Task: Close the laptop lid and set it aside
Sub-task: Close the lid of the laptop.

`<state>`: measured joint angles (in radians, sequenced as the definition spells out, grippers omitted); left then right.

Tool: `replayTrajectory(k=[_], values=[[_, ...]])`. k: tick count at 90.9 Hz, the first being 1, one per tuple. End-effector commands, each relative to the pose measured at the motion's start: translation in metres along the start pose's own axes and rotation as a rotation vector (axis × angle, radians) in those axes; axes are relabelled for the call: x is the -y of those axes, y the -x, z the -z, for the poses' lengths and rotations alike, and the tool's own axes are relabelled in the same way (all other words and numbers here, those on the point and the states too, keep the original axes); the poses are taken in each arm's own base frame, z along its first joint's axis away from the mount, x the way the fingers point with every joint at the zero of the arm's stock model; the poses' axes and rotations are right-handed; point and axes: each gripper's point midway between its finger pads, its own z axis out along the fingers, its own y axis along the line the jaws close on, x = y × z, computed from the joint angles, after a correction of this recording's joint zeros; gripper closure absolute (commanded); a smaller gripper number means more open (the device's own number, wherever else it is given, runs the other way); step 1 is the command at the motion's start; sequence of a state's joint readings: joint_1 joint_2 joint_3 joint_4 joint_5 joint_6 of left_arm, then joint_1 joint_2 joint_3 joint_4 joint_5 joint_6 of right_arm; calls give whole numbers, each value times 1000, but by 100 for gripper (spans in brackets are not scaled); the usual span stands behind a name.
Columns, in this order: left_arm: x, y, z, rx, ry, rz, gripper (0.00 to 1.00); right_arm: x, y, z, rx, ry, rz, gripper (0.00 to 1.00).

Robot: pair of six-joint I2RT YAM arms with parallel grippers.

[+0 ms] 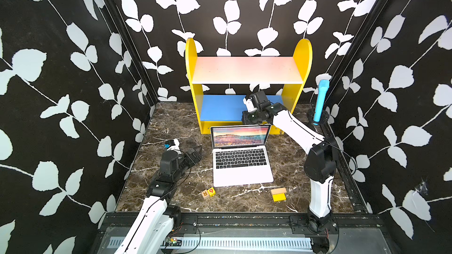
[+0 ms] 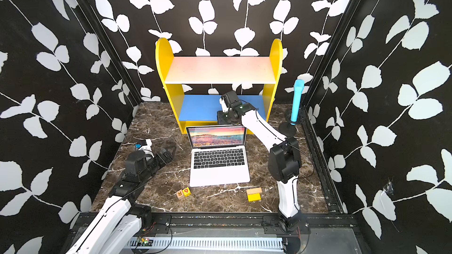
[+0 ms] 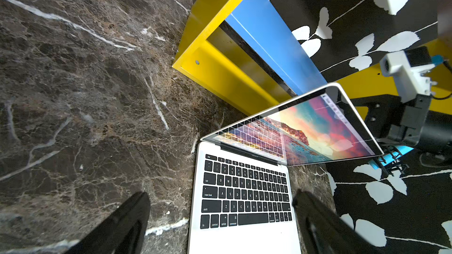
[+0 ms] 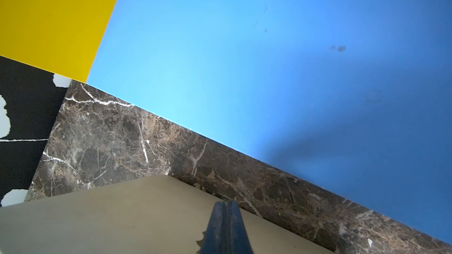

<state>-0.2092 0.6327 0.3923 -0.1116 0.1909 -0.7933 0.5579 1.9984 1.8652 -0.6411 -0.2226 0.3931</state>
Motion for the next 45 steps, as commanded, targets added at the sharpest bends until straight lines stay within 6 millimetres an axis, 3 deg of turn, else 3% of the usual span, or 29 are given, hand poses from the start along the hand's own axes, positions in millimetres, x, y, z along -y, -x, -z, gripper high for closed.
replayTrajectory(k=[1, 45], values=[[8, 4, 4, 9, -25, -7, 5, -11, -10, 15, -19, 18, 9, 100], [9, 3, 5, 10, -26, -5, 5, -22, -22, 19, -35, 41, 22, 100]])
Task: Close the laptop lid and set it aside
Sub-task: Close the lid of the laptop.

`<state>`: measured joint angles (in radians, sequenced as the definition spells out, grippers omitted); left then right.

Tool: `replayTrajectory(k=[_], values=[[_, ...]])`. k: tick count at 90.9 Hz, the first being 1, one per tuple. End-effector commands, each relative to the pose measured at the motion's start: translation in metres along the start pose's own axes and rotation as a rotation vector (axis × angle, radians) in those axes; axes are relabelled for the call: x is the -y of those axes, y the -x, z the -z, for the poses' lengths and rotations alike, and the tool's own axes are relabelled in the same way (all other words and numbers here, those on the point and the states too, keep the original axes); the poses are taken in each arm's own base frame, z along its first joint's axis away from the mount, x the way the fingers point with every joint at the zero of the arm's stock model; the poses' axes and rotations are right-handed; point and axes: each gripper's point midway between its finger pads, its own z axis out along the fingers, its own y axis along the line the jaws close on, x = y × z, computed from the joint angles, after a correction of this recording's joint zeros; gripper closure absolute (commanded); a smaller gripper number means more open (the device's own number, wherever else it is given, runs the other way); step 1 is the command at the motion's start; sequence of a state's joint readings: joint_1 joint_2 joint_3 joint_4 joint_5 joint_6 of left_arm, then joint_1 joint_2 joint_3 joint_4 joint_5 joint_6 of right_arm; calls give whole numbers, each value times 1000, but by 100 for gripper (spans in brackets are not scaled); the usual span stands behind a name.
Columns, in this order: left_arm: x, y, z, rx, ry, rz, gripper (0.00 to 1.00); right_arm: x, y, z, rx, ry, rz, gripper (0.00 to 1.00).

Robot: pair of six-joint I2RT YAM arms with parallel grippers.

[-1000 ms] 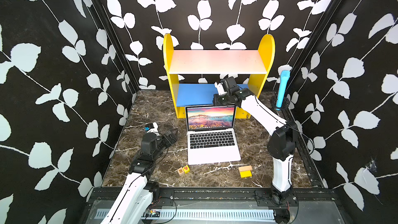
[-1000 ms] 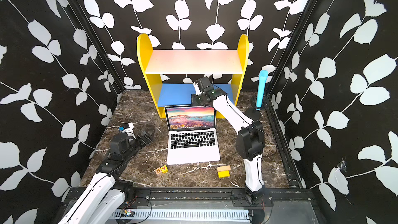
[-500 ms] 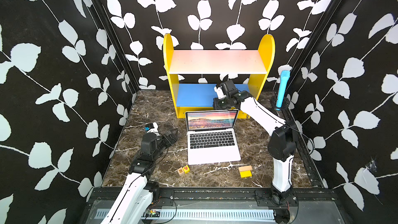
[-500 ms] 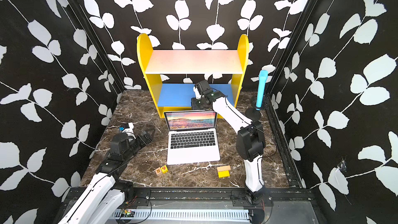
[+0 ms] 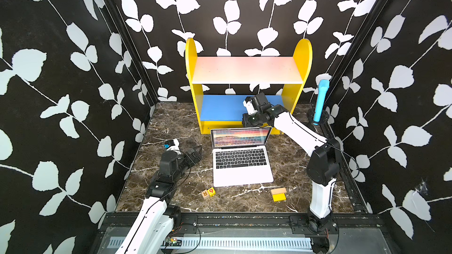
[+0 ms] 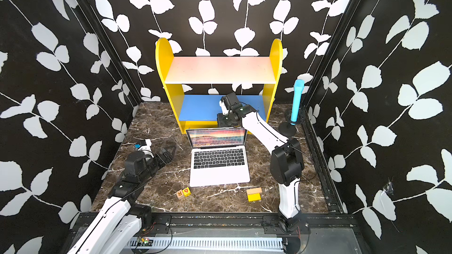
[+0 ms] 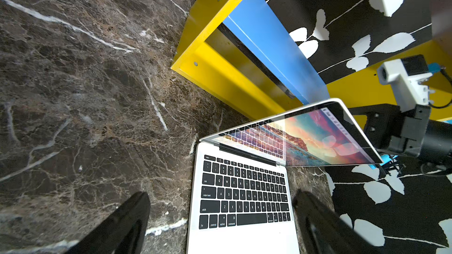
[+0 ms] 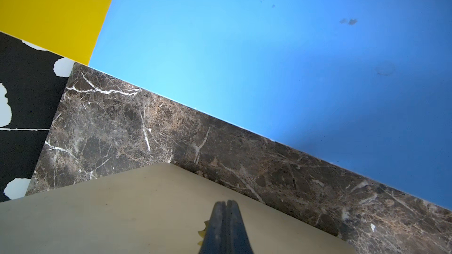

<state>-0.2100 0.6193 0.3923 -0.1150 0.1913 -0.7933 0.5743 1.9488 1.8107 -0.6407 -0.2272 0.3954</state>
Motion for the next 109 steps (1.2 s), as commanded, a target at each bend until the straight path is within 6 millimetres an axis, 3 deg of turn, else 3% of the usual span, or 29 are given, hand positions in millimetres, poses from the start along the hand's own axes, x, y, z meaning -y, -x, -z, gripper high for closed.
replayTrajectory(k=[1, 109], values=[[7, 2, 3, 4, -19, -3, 5, -14, -11, 10, -23, 30, 13, 100], [5, 1, 2, 5, -19, 5, 5, -31, -47, 18, -68, 63, 41, 100]])
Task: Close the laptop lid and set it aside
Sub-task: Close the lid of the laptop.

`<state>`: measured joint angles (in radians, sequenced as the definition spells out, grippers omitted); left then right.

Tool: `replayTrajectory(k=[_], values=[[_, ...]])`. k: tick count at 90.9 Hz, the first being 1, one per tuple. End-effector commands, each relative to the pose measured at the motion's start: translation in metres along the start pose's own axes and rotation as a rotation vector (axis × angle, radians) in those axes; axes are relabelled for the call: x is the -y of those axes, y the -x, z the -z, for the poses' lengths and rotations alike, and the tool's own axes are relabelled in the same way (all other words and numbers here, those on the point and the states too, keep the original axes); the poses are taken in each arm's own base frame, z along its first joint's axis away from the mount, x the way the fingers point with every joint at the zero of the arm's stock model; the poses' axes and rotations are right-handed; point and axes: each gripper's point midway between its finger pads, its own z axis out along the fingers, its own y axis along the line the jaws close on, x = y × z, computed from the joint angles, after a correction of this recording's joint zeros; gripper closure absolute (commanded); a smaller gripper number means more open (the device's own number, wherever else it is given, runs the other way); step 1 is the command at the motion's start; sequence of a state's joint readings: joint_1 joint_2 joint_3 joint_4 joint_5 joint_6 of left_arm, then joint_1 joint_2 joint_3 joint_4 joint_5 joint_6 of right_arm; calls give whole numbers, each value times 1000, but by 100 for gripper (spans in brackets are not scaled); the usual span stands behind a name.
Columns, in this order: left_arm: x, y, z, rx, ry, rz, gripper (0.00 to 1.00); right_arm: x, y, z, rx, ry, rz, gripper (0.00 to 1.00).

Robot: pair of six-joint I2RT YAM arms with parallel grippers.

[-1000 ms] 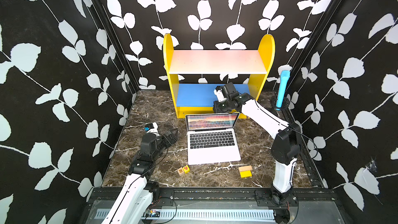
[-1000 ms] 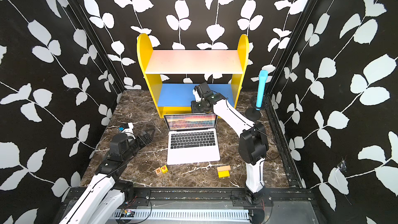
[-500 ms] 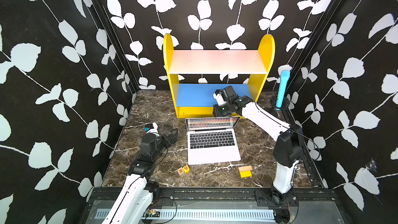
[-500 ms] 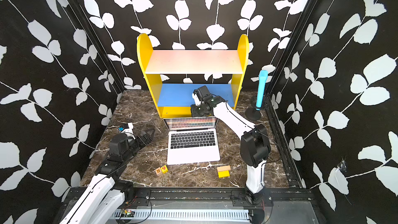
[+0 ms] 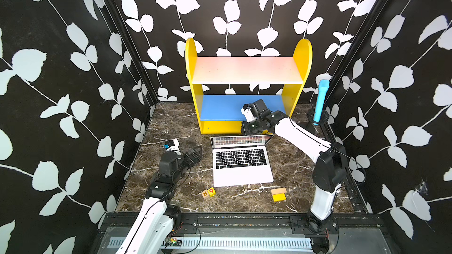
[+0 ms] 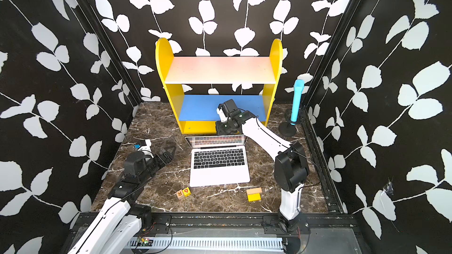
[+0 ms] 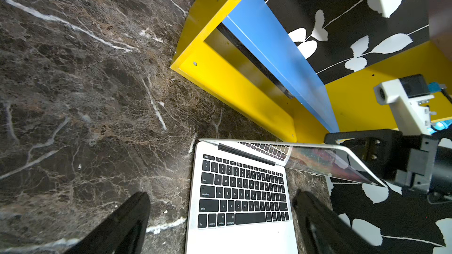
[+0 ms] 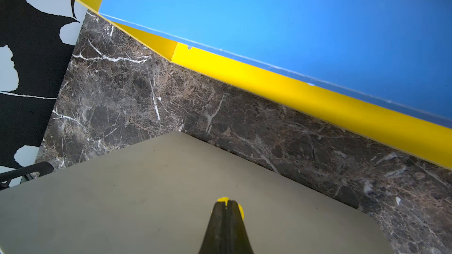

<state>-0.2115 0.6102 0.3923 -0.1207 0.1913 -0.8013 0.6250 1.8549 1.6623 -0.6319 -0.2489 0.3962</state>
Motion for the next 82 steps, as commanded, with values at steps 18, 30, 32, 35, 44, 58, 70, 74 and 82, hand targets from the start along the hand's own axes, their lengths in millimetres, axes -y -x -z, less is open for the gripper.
replayTrajectory(k=[18, 30, 32, 35, 44, 58, 70, 74, 82], values=[[4, 1, 1, 5, -16, -2, 5, -17, -11, 10, -14, 45, 14, 100], [3, 1, 1, 5, -16, -2, 5, -18, -16, 9, -24, 51, 15, 100], [4, 1, 1, 5, -16, -2, 5, -19, -16, 9, -24, 51, 16, 100], [4, 1, 1, 5, -18, -3, 5, -19, -17, 9, -25, 52, 16, 100], [4, 1, 2, 6, -17, -3, 5, -20, -19, 10, -29, 55, 16, 100], [5, 2, 2, 7, -18, -3, 5, -22, -23, 11, -34, 59, 19, 100], [5, 2, 1, 4, -17, -4, 5, -22, -26, 11, -39, 59, 19, 100], [5, 2, 1, 5, -19, -5, 5, -23, -27, 11, -41, 59, 21, 100], [5, 2, 2, 6, -19, -5, 5, -23, -30, 12, -45, 59, 22, 100]])
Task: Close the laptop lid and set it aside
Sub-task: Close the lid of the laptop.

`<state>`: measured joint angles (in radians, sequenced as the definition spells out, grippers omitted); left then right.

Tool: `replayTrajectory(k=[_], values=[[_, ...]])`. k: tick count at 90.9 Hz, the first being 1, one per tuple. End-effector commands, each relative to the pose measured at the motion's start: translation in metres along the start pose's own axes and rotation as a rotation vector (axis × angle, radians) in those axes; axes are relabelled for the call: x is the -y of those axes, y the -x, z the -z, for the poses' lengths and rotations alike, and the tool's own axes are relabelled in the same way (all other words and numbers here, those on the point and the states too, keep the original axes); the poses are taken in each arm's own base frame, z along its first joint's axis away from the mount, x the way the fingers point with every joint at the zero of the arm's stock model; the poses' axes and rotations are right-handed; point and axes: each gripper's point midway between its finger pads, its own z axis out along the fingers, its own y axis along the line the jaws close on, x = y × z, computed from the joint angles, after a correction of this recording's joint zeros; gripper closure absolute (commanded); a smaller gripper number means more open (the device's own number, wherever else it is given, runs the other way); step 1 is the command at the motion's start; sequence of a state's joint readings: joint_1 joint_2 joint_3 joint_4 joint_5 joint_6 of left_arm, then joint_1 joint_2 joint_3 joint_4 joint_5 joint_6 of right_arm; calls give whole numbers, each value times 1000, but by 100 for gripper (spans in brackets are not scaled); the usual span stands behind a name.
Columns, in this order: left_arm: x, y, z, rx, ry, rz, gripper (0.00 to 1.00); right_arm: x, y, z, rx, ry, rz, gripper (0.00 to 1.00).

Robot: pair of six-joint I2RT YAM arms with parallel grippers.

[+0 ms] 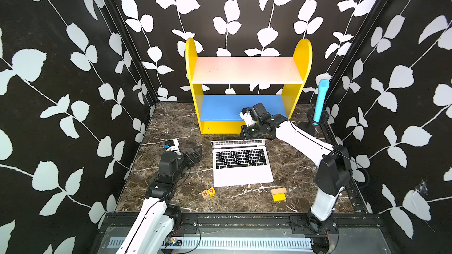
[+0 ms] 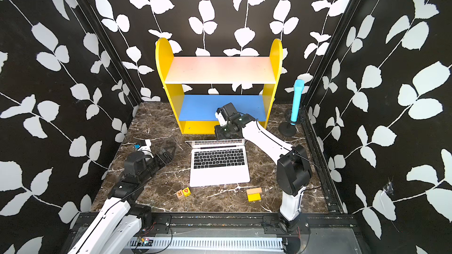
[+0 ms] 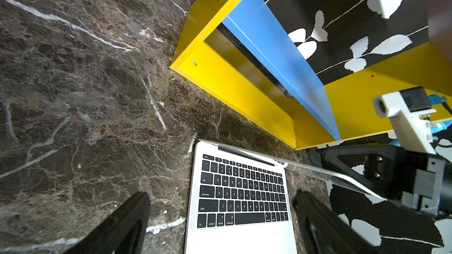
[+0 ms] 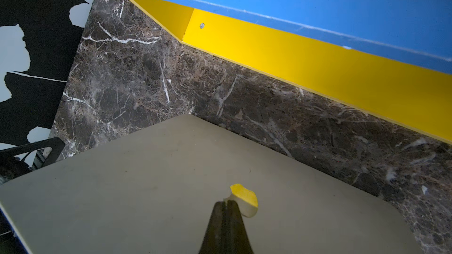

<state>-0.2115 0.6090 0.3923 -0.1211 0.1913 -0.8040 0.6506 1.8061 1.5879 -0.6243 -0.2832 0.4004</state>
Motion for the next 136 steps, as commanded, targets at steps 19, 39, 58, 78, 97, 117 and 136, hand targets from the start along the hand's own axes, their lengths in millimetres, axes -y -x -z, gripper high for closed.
replayTrajectory(k=[19, 39, 58, 78, 97, 117, 136], values=[[7, 3, 2, 6, -21, -8, 5, -12, -15, 8, -21, 20, 14, 100], [7, 3, 2, 5, -21, -9, 5, -14, -22, 6, -35, 22, 14, 100], [7, 3, 1, 2, -24, -10, 5, -16, -27, 6, -43, 25, 17, 100], [8, 1, 2, -3, -30, -7, 5, -17, -33, 5, -51, 25, 18, 100], [10, 0, 1, -14, -39, -17, 4, -16, -42, 1, -64, 24, 14, 100], [10, -2, 0, -27, -41, -22, 4, -17, -52, -3, -82, 24, 15, 100], [13, -3, -1, -41, -51, -31, 2, -16, -61, -7, -96, 22, 13, 100]])
